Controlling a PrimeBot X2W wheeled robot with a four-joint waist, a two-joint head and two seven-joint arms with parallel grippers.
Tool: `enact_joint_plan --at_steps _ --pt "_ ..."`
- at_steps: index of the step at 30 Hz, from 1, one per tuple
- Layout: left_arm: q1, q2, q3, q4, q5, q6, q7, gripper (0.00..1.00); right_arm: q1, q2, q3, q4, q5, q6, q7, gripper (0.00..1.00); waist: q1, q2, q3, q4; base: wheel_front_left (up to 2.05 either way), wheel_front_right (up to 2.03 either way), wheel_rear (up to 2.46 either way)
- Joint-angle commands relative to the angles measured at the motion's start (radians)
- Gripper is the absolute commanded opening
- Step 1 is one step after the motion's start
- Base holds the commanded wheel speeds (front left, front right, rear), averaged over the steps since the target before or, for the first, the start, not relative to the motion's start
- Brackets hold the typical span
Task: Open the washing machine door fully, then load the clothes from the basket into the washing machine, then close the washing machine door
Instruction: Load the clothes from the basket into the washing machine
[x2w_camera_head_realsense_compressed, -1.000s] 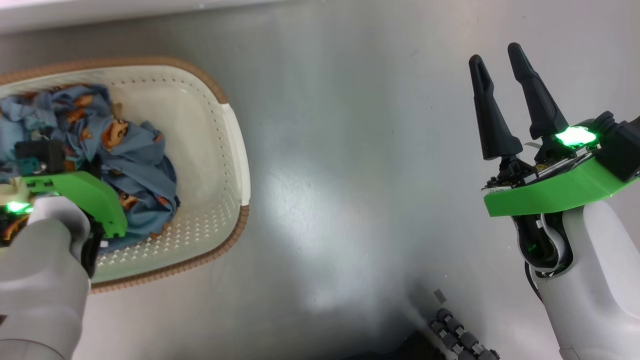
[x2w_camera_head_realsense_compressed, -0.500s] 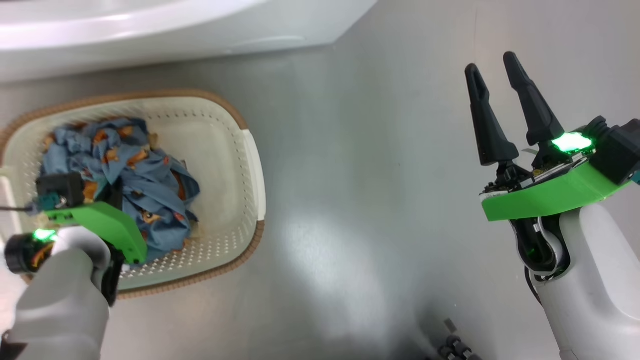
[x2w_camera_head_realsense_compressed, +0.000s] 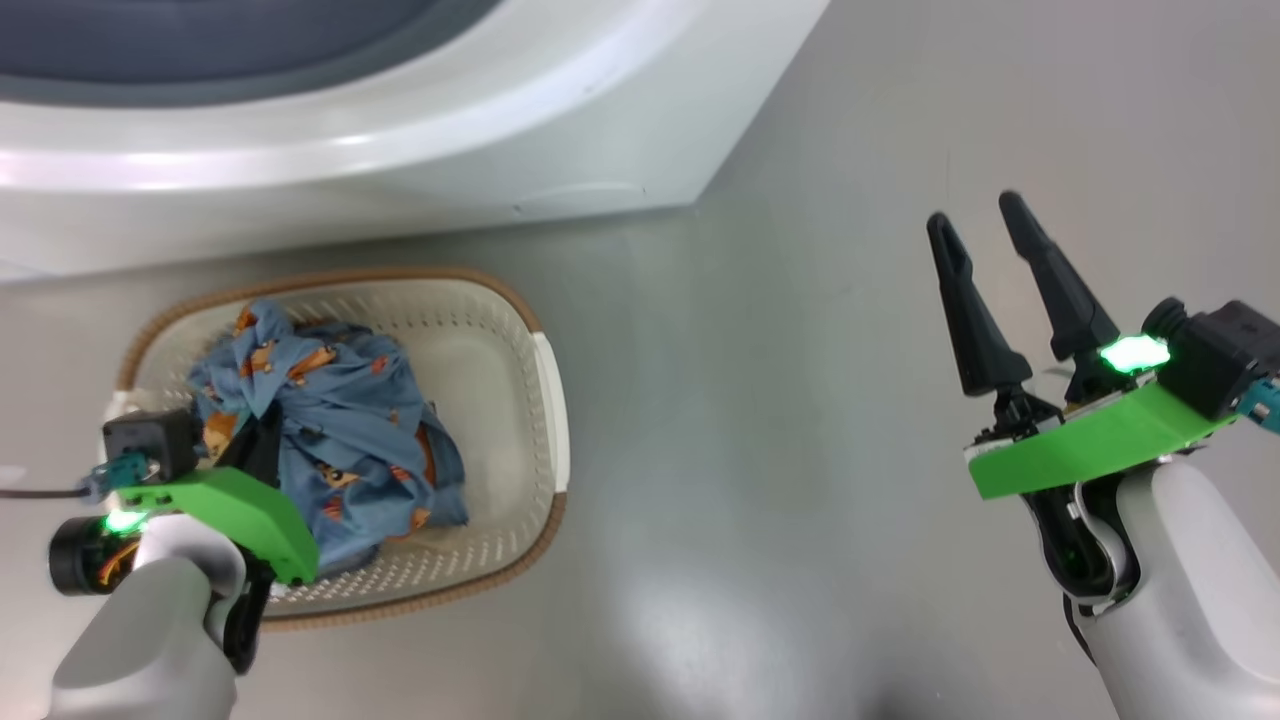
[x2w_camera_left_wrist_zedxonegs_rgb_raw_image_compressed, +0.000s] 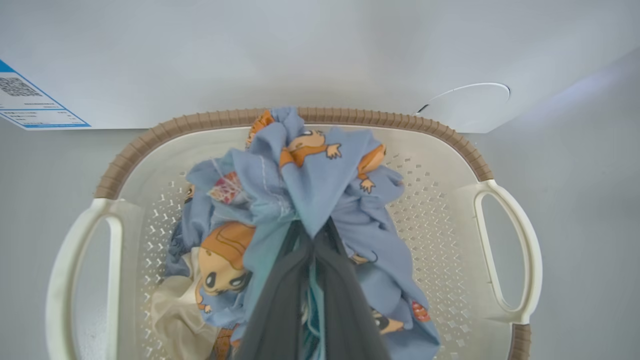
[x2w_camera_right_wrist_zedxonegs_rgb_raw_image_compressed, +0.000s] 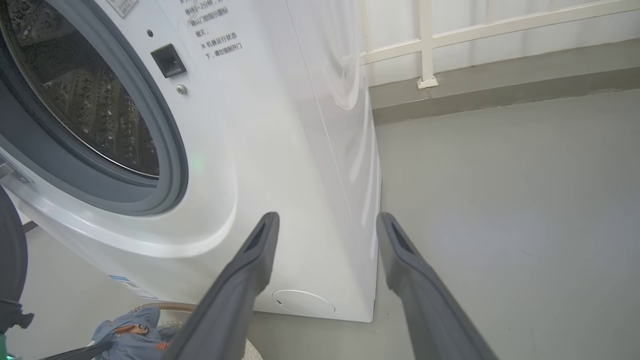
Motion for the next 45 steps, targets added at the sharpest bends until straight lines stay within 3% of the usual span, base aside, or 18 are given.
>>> enact_joint_plan --at_steps 1,23,45 --pt "0.031 0.048 0.030 -0.027 -0.010 -0.003 -0.012 0.00 0.043 -0.010 0.020 -0.016 0.009 0.002 -0.005 1.00 0.0000 0.0000 -0.065 0.027 0.00 0.00 0.00" --pt "0.360 0.041 0.250 -0.518 0.140 0.043 -0.012 0.00 0.171 -0.045 0.020 0.018 0.024 0.002 -0.005 1.00 0.0000 0.0000 -0.345 0.096 0.00 0.00 0.00" --pt "0.604 0.034 0.354 -0.917 0.224 0.122 -0.012 0.00 0.258 -0.049 0.016 0.026 0.022 0.002 -0.005 1.00 0.0000 0.0000 -0.487 0.110 0.00 0.00 0.00"
